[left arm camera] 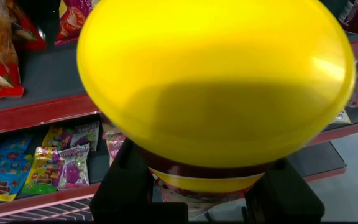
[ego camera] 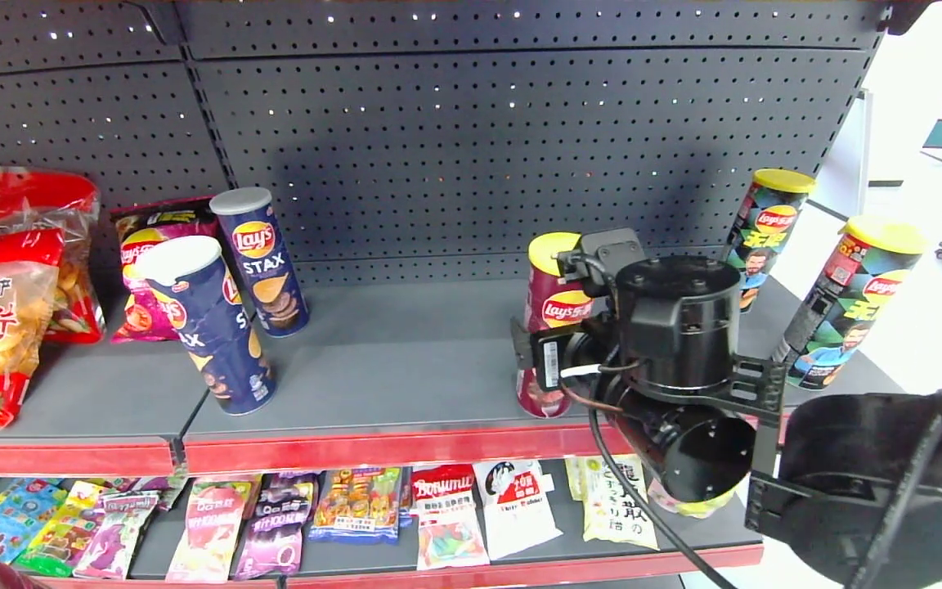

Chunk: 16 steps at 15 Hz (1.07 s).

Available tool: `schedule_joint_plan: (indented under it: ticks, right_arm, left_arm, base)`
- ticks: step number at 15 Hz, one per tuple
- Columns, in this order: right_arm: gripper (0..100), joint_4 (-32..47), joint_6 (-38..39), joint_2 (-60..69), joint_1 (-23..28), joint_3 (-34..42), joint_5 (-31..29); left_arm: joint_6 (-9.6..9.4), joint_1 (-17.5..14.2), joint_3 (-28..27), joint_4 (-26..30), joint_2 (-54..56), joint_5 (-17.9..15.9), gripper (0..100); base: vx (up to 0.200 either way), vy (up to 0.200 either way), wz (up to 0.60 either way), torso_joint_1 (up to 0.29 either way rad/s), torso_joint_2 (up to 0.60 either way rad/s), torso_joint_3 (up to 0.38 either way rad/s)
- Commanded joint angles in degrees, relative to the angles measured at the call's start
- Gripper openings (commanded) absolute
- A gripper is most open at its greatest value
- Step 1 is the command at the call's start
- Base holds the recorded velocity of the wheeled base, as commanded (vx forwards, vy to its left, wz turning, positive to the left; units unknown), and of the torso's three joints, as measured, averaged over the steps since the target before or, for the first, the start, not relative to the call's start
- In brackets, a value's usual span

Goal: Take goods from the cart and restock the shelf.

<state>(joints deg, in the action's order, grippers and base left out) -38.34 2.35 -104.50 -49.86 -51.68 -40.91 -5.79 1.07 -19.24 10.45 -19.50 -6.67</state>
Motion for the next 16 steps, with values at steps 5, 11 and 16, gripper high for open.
schedule_joint_plan:
  ticks: [5,11,16]
  right_arm:
    - [100,-0.2,0.3,11.0,-4.5,11.2,0.1]
    - [100,-0.2,-4.4,35.2,15.4,28.8,19.9]
    - [100,9.5,-9.9,63.4,46.9,43.2,40.7]
  left_arm:
    - [-0.01,0.1,0.0,0.0,-0.2,0.0,0]
    - [-0.01,0.1,-0.3,-0.2,-2.2,-3.7,0]
    - [-0.27,0.2,-5.2,-0.7,-9.5,-10.6,0]
  base:
    - [0.0,0.0,0.0,0.0,0.0,0.0]
    - [0.0,0.0,0.0,0.0,0.0,0.0]
    - [0.0,0.0,0.0,0.0,0.0,0.0]
